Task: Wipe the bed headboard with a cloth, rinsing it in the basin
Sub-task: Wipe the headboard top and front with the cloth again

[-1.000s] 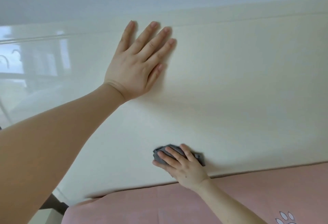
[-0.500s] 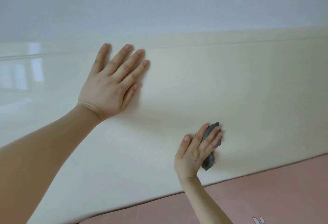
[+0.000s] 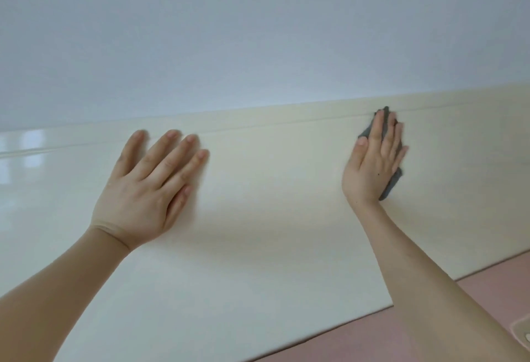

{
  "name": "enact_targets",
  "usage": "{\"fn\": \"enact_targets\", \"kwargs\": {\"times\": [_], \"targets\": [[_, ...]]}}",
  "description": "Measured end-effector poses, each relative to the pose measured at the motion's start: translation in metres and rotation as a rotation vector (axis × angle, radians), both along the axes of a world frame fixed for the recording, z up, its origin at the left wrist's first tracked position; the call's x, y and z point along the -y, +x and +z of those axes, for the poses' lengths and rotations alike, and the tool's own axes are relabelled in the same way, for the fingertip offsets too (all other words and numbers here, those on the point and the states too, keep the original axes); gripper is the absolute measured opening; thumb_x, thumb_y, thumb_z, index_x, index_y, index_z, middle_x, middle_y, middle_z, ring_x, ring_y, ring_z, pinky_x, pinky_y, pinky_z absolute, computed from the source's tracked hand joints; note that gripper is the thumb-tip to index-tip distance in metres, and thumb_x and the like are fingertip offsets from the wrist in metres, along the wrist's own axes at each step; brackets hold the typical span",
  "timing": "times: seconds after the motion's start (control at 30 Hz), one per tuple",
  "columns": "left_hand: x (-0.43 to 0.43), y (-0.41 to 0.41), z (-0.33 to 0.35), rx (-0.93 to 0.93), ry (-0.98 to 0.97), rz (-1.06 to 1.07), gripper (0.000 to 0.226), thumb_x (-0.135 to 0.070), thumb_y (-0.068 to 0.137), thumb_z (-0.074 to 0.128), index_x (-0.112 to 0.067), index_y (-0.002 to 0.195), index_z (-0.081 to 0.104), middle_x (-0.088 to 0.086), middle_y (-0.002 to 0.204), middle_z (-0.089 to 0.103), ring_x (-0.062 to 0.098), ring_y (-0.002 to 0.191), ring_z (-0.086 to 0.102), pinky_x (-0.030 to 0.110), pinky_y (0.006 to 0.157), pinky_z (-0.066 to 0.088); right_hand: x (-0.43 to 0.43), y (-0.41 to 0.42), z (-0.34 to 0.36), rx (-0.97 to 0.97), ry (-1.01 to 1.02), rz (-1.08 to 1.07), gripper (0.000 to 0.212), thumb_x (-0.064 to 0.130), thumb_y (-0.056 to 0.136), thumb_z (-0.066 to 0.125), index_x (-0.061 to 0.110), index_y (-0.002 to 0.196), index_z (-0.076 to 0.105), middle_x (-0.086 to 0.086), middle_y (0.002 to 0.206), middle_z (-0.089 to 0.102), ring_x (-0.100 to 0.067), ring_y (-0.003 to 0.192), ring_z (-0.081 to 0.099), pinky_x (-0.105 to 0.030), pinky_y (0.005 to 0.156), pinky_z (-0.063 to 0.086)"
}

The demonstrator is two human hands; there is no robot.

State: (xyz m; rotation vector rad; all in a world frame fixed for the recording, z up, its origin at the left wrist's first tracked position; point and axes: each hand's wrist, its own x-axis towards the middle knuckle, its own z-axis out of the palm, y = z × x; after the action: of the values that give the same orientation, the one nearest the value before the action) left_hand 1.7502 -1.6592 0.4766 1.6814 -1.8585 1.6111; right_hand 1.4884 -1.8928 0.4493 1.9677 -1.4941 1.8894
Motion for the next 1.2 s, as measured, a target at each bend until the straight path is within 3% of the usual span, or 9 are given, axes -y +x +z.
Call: {"fn": "enact_targets", "kwargs": {"times": [0.07,0.13,0.27,0.37,0.53,0.7,0.97,1.1,1.2], "targets": [[0.0,0.0,-0.001,-0.007,0.002,-0.011,0.051,-0.026,0.092,0.037,-0.012,0.141,0.04,0.01,0.145,0.041,0.031,0.135,0.032,0.058,0.109,0.024,-0.01,0.016,0.012,0.257,0.176,-0.081,0.063,0.043,0.091,0.009,0.02,0.148,0.022,-0.005,0.157,0.017,-0.025,0.146,0.008,-0.058,0.113,0.008],[-0.001,0.0,0.0,-0.013,-0.004,-0.025,0.05,-0.026,0.092,0.037,-0.012,0.141,0.04,0.011,0.145,0.042,0.031,0.134,0.034,0.059,0.109,0.025,-0.05,0.059,0.02,0.222,0.094,-0.047,0.061,0.041,0.092,0.015,0.017,0.146,0.029,-0.009,0.156,0.02,-0.032,0.145,0.011,-0.059,0.112,0.011],[-0.002,0.001,0.001,0.01,-0.014,-0.042,0.049,-0.026,0.092,0.039,-0.01,0.139,0.043,0.012,0.144,0.043,0.031,0.134,0.036,0.059,0.108,0.027,-0.135,0.119,-0.015,-0.58,-0.441,0.307,0.049,0.034,0.096,0.035,0.022,0.143,0.037,-0.005,0.153,0.03,-0.032,0.144,0.017,-0.058,0.114,0.011],[-0.003,0.002,0.002,0.031,-0.028,-0.036,0.05,-0.026,0.092,0.038,-0.01,0.139,0.043,0.011,0.145,0.042,0.031,0.134,0.035,0.058,0.108,0.027,-0.09,0.083,0.005,-0.739,-0.611,0.354,0.047,0.033,0.096,0.036,0.026,0.143,0.036,-0.003,0.152,0.033,-0.026,0.142,0.023,-0.053,0.115,0.013],[0.003,0.011,-0.013,-0.098,0.066,0.021,0.05,-0.029,0.097,0.027,-0.006,0.138,0.042,0.012,0.152,0.028,0.033,0.14,0.027,0.065,0.104,0.027,0.042,-0.043,0.018,-0.284,-0.189,0.019,0.052,0.032,0.098,0.019,0.016,0.146,0.028,-0.012,0.154,0.026,-0.031,0.142,0.02,-0.052,0.113,0.02],[0.031,-0.078,0.003,-0.199,0.019,-0.125,0.039,-0.014,0.082,0.045,-0.002,0.113,0.064,0.025,0.127,0.055,0.044,0.118,0.05,0.063,0.102,0.03,0.063,-0.072,-0.002,0.311,0.192,-0.088,0.052,0.031,0.097,0.017,0.021,0.147,0.028,-0.009,0.157,0.019,-0.026,0.145,0.011,-0.048,0.116,0.009],[0.15,-0.187,0.026,0.072,0.263,-0.329,0.043,-0.015,0.084,0.045,-0.004,0.123,0.059,0.019,0.133,0.054,0.039,0.124,0.049,0.049,0.11,0.023,0.012,-0.052,-0.138,0.497,0.264,-0.085,0.051,0.031,0.099,0.019,0.012,0.145,0.033,-0.011,0.156,0.02,-0.022,0.144,0.014,-0.035,0.118,0.011],[0.176,-0.186,0.027,0.106,0.328,-0.319,0.044,-0.017,0.091,0.041,-0.005,0.132,0.051,0.015,0.141,0.046,0.036,0.133,0.038,0.049,0.113,0.022,0.012,-0.077,-0.188,0.795,0.649,-0.13,0.049,0.029,0.102,0.016,0.016,0.149,0.016,-0.004,0.159,0.009,-0.017,0.146,0.005,-0.035,0.118,0.007],[0.179,-0.181,0.022,0.159,0.309,-0.301,0.046,-0.015,0.091,0.042,-0.002,0.136,0.045,0.017,0.144,0.041,0.038,0.136,0.033,0.053,0.113,0.022,0.026,-0.076,-0.149,0.971,0.83,-0.226,0.051,0.031,0.103,0.02,0.01,0.149,0.014,-0.014,0.158,0.006,-0.032,0.145,0.007,-0.044,0.116,0.005]]}}
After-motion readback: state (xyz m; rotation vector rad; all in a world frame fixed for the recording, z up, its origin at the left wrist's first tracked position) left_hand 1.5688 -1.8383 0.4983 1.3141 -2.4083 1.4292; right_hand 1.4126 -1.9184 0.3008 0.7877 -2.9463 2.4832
